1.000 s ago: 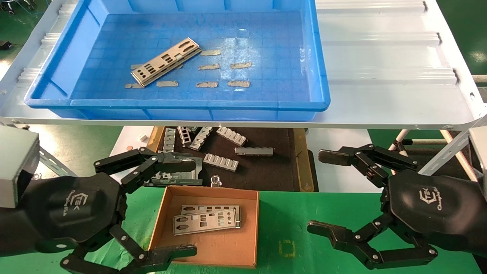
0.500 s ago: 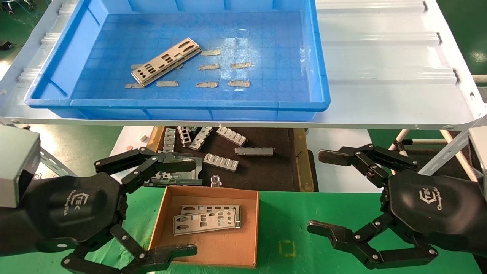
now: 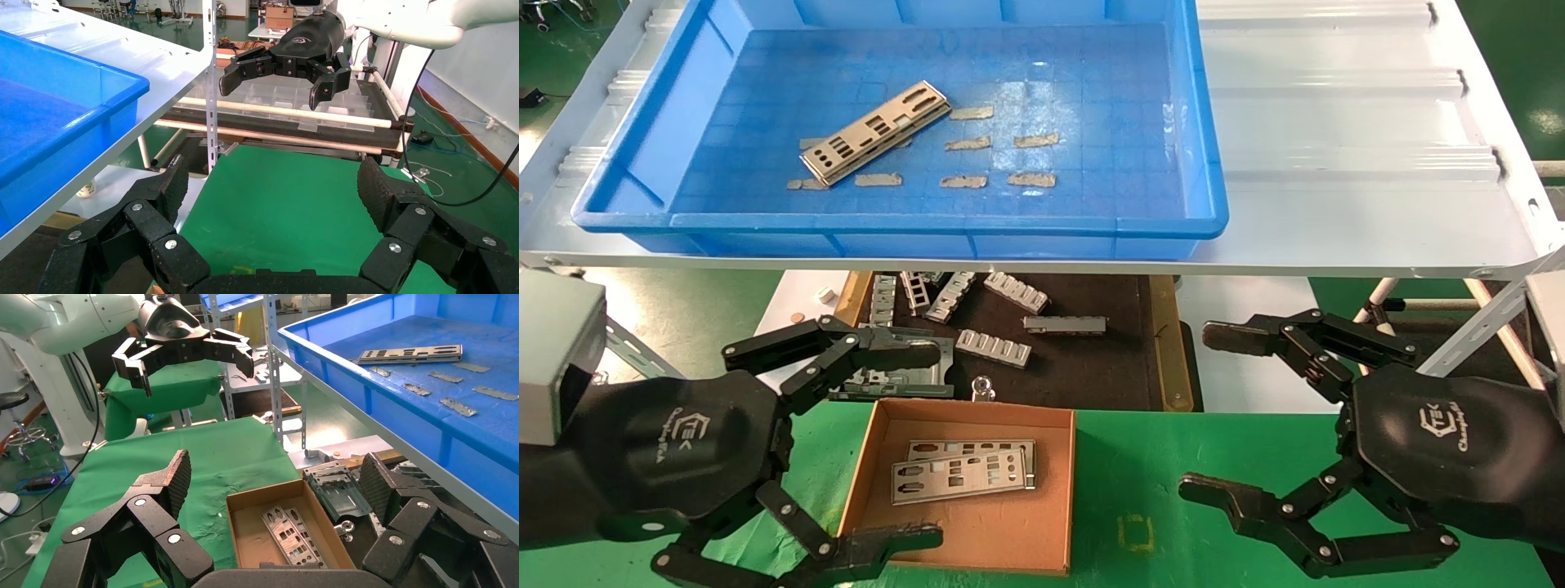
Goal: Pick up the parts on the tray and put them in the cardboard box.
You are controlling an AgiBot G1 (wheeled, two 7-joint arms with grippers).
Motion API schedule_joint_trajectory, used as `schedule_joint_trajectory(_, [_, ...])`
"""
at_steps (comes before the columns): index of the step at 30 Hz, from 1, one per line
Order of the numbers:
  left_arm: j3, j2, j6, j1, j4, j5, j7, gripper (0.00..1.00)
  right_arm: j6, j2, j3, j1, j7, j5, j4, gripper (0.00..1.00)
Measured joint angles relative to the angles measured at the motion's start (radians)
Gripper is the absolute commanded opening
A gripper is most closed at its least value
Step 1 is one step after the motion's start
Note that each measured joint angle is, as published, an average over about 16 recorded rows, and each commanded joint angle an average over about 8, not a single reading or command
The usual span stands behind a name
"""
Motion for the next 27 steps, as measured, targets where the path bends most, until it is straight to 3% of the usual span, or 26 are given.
schedule_joint_trajectory(27, [0.000, 0.000, 0.000, 0.000, 0.000, 0.000, 0.000, 1.00, 0.000, 0.000, 0.000, 0.000, 0.000, 0.000, 0.000, 1.00])
